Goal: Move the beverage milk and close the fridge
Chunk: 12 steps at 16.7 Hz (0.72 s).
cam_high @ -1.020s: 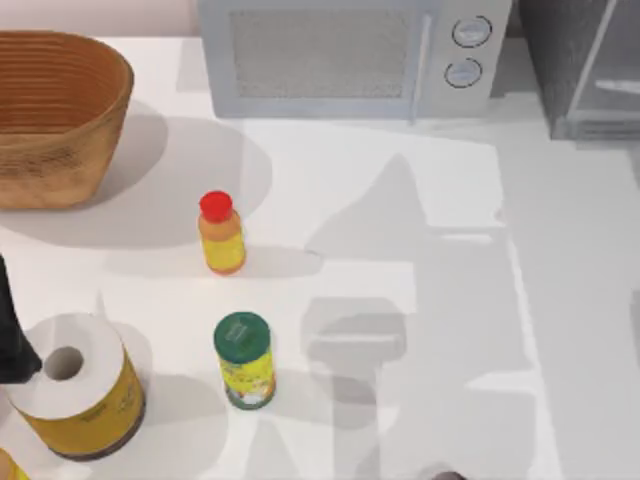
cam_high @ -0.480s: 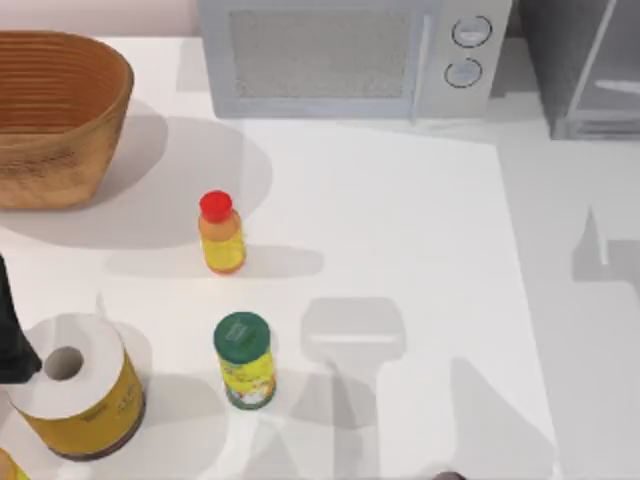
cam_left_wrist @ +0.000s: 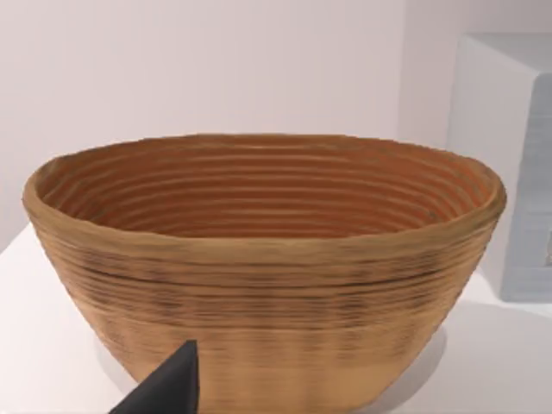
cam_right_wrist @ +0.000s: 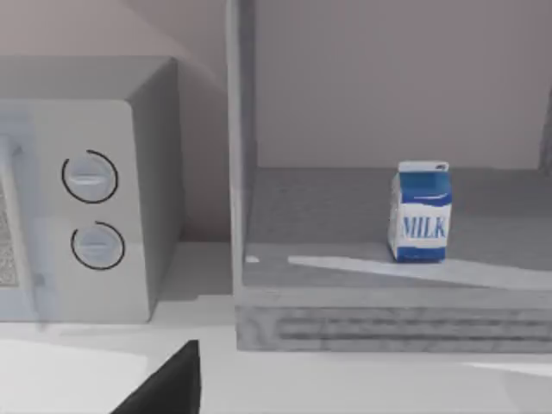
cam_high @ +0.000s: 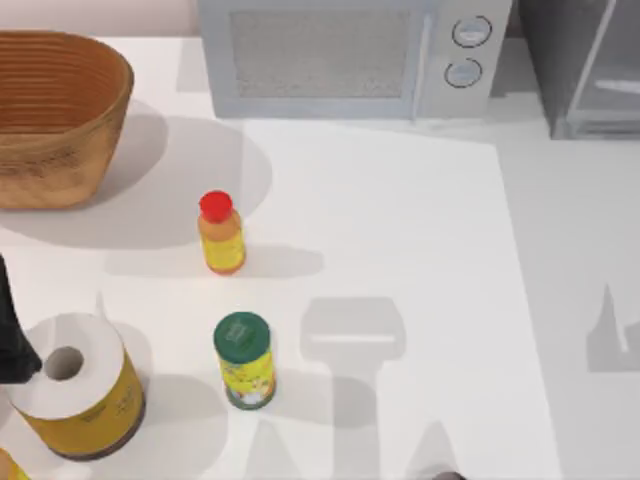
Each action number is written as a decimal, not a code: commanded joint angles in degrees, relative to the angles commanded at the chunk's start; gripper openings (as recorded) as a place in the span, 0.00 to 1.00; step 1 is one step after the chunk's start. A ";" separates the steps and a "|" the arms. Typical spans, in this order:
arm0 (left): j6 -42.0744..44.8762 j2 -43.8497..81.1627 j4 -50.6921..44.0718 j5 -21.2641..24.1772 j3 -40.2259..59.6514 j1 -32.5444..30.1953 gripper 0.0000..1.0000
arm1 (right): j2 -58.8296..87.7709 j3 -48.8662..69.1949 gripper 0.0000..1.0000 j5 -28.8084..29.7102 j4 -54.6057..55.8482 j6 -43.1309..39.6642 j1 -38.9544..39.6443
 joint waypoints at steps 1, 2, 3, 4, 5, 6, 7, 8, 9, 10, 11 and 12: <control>0.00 0.00 0.00 0.00 0.00 0.00 1.00 | -1.84 -1.24 1.00 0.24 -0.88 0.03 0.17; 0.00 0.00 0.00 0.00 0.00 0.00 1.00 | -3.07 -2.09 1.00 0.41 -1.49 0.05 0.29; 0.00 0.00 0.00 0.00 0.00 0.00 1.00 | -3.69 -2.53 1.00 0.50 -1.79 0.06 0.35; 0.00 0.00 0.00 0.00 0.00 0.00 1.00 | -3.69 -2.53 1.00 0.50 -1.79 0.06 0.35; 0.00 0.00 0.00 0.00 0.00 0.00 1.00 | -3.69 -2.53 1.00 0.50 -1.79 0.06 0.35; 0.00 0.00 0.00 0.00 0.00 0.00 1.00 | -3.69 -2.53 1.00 0.50 -1.79 0.06 0.35; 0.00 0.00 0.00 0.00 0.00 0.00 1.00 | -3.69 -2.53 1.00 0.50 -1.79 0.06 0.35; 0.00 0.00 0.00 0.00 0.00 0.00 1.00 | -3.48 -2.38 1.00 0.45 -1.70 0.06 0.20; 0.00 0.00 0.00 0.00 0.00 0.00 1.00 | -3.53 -2.35 1.00 0.45 -1.77 0.06 0.20; 0.00 0.00 0.00 0.00 0.00 0.00 1.00 | -4.04 -1.95 1.00 0.49 -2.40 0.10 0.17; 0.00 0.00 0.00 0.00 0.00 0.00 1.00 | -5.00 -1.16 1.00 0.54 -3.64 0.15 0.13; 0.00 0.00 0.00 0.00 0.00 0.00 1.00 | -6.35 -0.02 1.00 0.60 -5.49 0.17 0.08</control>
